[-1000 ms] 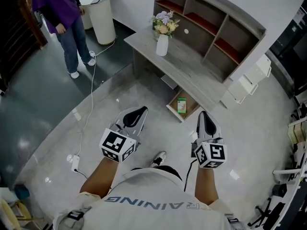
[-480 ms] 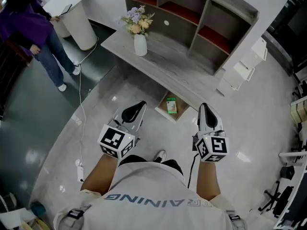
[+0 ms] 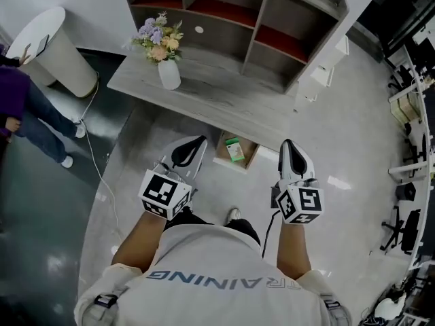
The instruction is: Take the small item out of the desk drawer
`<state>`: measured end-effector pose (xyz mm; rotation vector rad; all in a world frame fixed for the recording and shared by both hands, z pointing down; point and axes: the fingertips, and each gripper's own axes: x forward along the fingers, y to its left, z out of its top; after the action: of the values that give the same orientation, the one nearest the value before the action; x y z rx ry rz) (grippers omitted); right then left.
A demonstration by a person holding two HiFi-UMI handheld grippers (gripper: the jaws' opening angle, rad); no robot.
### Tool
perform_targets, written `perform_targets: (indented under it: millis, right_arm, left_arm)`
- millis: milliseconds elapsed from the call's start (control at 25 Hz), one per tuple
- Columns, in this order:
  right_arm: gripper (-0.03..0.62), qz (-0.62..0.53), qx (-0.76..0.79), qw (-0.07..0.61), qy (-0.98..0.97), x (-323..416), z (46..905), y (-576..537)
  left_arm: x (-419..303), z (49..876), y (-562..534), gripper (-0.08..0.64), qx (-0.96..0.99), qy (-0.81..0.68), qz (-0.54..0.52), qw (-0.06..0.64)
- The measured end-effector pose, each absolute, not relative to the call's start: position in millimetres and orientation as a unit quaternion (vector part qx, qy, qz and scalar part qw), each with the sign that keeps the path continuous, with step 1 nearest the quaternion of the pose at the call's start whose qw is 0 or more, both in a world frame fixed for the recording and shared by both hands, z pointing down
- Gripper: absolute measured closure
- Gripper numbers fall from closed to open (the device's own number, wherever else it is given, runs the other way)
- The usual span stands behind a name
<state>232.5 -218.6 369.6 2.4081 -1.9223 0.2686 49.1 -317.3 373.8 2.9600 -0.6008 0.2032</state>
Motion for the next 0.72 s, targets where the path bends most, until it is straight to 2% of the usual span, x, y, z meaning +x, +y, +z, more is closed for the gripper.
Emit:
perform_targets:
  millis: [360, 520, 720]
  right_arm:
    - [0.569, 0.093, 0.805, 0.049, -0.584, 209.4, 384.2, -233.8]
    - [0.497, 0.103, 0.797, 0.057, -0.593, 215.2, 390.2, -234.7]
    - [0.357, 0.115, 0.784, 0.073, -0.606, 219.3, 402.4, -230.9]
  left_arm:
    - [34.3, 385.7, -354.5, 0.561, 0.982, -0.162, 0.069, 0.062]
    - [39.5, 388.3, -349.6, 0.561, 0.981, -0.168, 0.071, 0.068]
    - [43.1, 391.2, -340.8, 0.561, 0.977, -0.184, 0.076, 0.076]
